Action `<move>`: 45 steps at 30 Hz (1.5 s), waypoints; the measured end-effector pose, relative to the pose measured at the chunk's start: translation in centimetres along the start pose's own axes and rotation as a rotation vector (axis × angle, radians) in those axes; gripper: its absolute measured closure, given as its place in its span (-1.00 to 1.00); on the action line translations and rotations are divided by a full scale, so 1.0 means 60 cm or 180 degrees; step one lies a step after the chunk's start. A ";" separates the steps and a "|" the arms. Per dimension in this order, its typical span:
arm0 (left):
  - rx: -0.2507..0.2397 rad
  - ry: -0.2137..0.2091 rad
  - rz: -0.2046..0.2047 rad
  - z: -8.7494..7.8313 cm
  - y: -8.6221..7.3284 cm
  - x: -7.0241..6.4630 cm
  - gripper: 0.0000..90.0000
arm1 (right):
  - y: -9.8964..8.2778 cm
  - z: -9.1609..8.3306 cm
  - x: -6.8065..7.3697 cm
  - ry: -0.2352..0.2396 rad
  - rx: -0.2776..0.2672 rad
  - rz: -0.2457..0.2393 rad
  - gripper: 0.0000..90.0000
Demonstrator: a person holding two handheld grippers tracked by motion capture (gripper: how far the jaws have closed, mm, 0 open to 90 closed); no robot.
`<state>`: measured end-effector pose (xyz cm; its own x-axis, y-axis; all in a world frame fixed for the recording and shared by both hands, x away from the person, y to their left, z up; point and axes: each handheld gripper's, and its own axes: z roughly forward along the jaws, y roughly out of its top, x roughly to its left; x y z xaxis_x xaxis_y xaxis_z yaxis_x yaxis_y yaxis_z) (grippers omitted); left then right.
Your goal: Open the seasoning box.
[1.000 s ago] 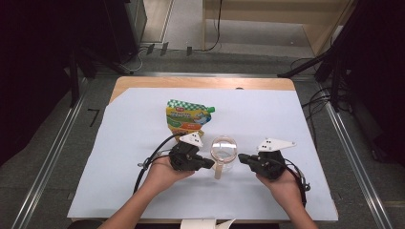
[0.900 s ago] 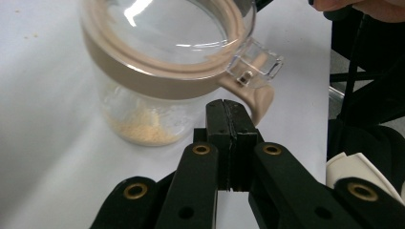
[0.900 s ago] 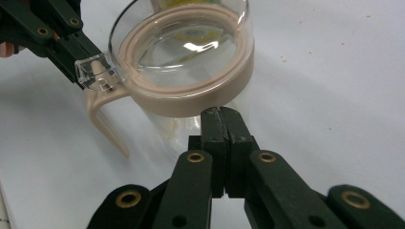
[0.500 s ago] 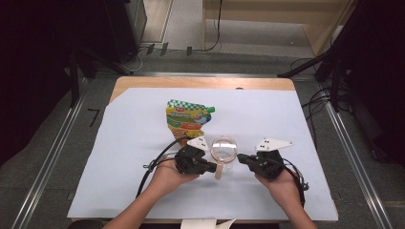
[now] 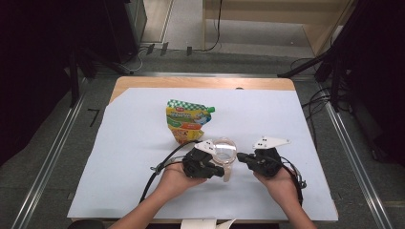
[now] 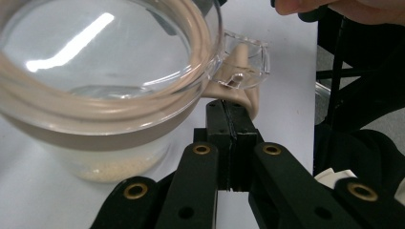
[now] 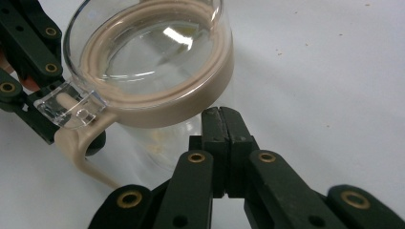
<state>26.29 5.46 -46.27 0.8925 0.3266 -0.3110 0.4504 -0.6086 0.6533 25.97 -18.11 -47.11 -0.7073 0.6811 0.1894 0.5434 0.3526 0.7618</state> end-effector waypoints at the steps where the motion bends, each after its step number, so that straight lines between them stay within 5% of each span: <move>1: 0.0004 -0.0013 -0.0002 -0.001 0.000 0.001 1.00 | 0.000 0.000 0.000 0.0001 -0.0001 -0.0010 1.00; 14: 0.0001 -0.0014 0.0056 -0.052 -0.001 0.005 0.87 | -0.006 -0.050 0.027 0.0057 -0.0165 0.0061 1.00; 20: 0.0021 0.0028 0.0006 -0.072 -0.005 0.016 0.59 | -0.019 -0.052 0.052 0.0126 -0.0062 0.0001 1.00; 32: -0.0112 0.0153 -0.0076 -0.108 -0.016 0.041 0.17 | -0.036 -0.031 0.106 0.0392 0.0130 -0.0228 1.00; 45: -0.0212 0.0178 -0.0050 -0.114 -0.019 0.048 -0.01 | -0.034 0.008 0.121 0.0391 0.0173 -0.0279 1.00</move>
<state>28.19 12.05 -43.21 0.8818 0.3768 -0.2836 0.4599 -0.5542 0.6938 19.91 -13.57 -47.56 -0.8012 0.5638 0.2006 0.4986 0.4436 0.7447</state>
